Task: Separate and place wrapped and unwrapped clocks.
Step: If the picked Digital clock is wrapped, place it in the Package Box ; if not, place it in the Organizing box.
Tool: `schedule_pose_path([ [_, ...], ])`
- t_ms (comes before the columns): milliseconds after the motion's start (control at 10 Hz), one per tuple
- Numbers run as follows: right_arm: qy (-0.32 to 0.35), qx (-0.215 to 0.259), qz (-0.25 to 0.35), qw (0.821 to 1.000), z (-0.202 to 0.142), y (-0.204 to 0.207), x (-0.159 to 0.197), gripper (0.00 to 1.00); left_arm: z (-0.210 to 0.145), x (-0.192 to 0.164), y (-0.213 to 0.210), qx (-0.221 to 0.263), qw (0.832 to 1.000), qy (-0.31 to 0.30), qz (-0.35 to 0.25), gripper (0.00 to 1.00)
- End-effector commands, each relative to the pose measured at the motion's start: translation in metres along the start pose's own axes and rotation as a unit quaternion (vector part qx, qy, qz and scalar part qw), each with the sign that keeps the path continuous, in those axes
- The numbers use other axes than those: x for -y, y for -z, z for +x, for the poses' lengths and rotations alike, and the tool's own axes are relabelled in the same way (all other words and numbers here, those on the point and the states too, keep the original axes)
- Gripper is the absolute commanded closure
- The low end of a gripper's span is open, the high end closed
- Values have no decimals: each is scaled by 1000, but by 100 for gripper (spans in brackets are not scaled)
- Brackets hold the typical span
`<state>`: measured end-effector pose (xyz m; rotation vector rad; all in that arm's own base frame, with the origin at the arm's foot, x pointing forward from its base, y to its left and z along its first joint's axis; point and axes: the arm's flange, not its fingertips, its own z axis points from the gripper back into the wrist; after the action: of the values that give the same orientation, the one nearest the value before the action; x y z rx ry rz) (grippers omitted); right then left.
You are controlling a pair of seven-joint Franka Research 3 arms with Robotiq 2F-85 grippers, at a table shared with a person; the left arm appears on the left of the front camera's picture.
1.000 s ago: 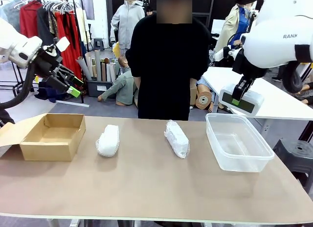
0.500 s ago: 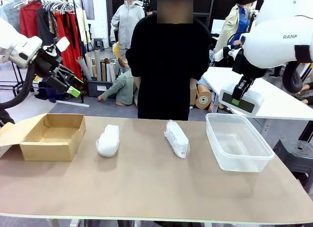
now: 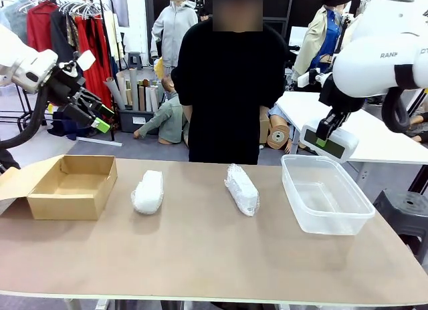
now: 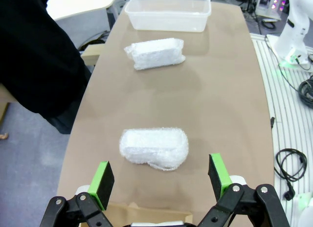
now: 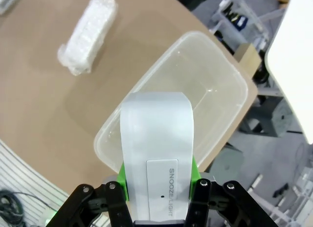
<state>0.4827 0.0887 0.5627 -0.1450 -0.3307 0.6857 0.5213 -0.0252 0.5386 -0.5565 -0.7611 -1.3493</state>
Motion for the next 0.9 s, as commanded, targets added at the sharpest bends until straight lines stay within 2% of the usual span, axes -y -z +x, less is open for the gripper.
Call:
schedule_pose_path([
  [0, 78, 7, -1, 997, 17, 10, 21, 100, 2, 0, -1, 2, 1000, -2, 2, 0],
  [300, 146, -9, -6, 989, 16, 44, 49, 100, 2, 0, -1, 2, 1000, -2, 2, 0],
  [600, 239, -26, 17, 971, 6, 83, 68, 100, 2, 0, -1, 2, 1000, -2, 2, 0],
  [800, 255, -42, 30, 966, 2, 100, 73, 100, 2, 0, -1, 2, 1000, -2, 2, 0],
])
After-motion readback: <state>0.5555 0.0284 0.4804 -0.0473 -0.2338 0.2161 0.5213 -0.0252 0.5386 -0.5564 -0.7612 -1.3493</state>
